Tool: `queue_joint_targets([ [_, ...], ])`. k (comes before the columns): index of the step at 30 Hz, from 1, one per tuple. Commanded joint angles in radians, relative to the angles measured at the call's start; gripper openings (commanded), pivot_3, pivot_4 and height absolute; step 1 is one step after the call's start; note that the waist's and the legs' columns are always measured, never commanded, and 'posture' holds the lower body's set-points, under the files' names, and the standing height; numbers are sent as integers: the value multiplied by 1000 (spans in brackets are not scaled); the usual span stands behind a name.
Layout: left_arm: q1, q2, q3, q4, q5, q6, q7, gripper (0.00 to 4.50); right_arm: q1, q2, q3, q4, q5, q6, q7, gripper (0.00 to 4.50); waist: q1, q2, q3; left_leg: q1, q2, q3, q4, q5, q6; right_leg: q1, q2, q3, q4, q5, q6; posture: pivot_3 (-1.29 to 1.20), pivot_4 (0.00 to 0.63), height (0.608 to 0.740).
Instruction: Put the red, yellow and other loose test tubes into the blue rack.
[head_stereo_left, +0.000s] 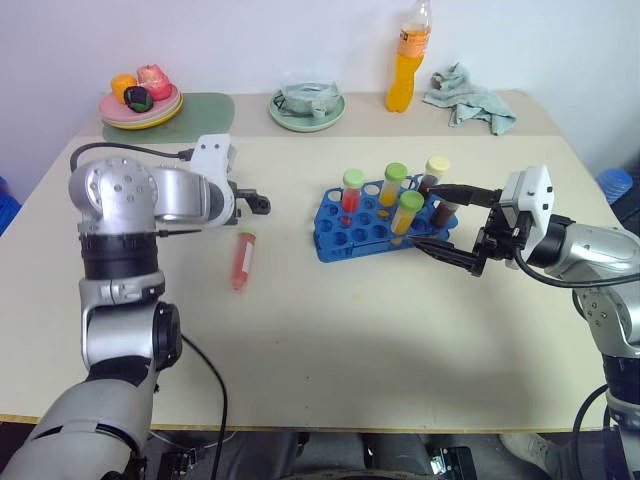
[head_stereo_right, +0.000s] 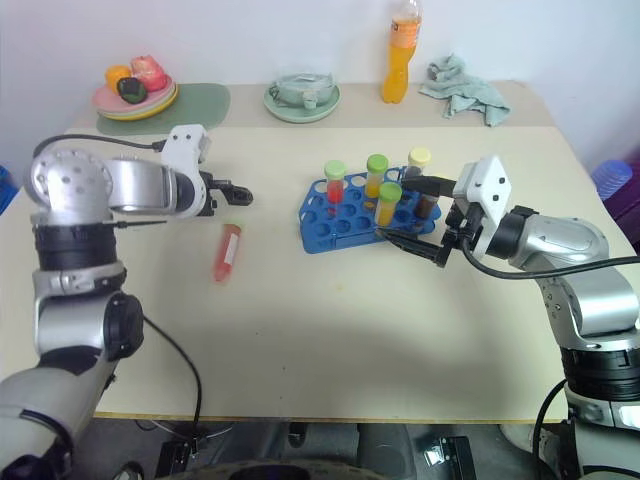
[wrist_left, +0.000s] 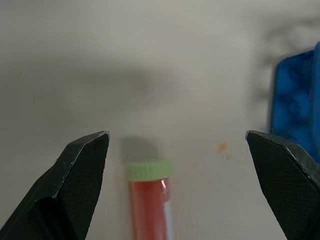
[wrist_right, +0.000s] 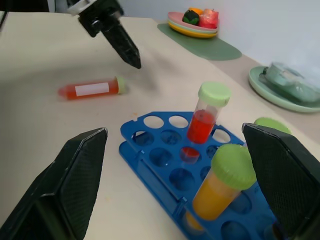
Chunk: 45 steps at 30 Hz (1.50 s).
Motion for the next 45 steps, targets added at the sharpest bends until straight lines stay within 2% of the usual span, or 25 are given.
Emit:
queue_joint_targets([
  [1, -100, 34, -28, 177, -178, 8, 183, 4500, -9, -5, -29, -24, -1, -18, -2, 4416, 0, 0, 0, 0, 0, 0, 0, 0, 0, 0, 0, 0, 0, 0, 0, 0, 150, 739],
  [4, -155, 78, -94, 303, -367, 8, 306, 4500, 10, -9, -46, -37, 3, -13, -6, 4416, -2, -1, 1, 0, 0, 0, 0, 1, -2, -1, 0, 1, 1, 0, 0, 0, 150, 739],
  [10, -153, 248, -329, 321, -804, 8, 449, 4500, 49, -8, -66, -63, 5, -4, -22, 4416, -4, -1, 1, 0, 0, 1, 0, 0, -1, -3, 0, 7, 3, 0, 0, 0, 150, 739],
  [13, -127, 314, -421, 305, -941, 8, 473, 4500, 55, 3, -59, -60, -1, -13, -30, 4416, -4, -1, 0, 0, 0, 1, 1, 0, -1, -4, 1, 9, 4, 0, 0, 0, 150, 739],
  [18, -96, 336, -479, 288, -958, 4, 433, 4500, 53, 17, -40, -61, -4, -15, -37, 4416, 1, -1, 0, 0, -1, 1, 1, 1, -1, -4, 2, 10, 4, 0, 0, 0, 150, 739],
  [24, 11, 285, -427, 217, -958, -70, 511, 4500, 45, 30, -31, -62, -6, -10, -45, 4416, -1, -1, 0, 0, -1, 1, 1, 3, -4, -5, 1, 12, 4, 0, 0, 0, 150, 739],
  [36, 195, 22, -178, 14, -958, -279, 975, 4500, 74, 40, -43, -83, -1, -4, -59, 4416, 1, -1, 0, 0, -1, 2, 1, 3, -4, -4, 0, 12, 4, 0, 0, 0, 150, 739],
  [39, 212, -31, -126, -8, -958, -298, 1064, 3718, 78, 39, -44, -84, 1, -4, -59, 4500, 1, -1, 0, 0, -1, 2, 2, 3, -4, -4, 0, 12, 5, 0, 0, 0, 150, 739],
  [45, 234, -56, -95, -19, -958, -317, 1103, 818, 85, 37, -44, -83, -1, -9, -57, 4500, 0, -1, 0, 0, -1, 2, 2, 3, -5, -4, 0, 12, 5, 0, 0, 0, 150, 739],
])
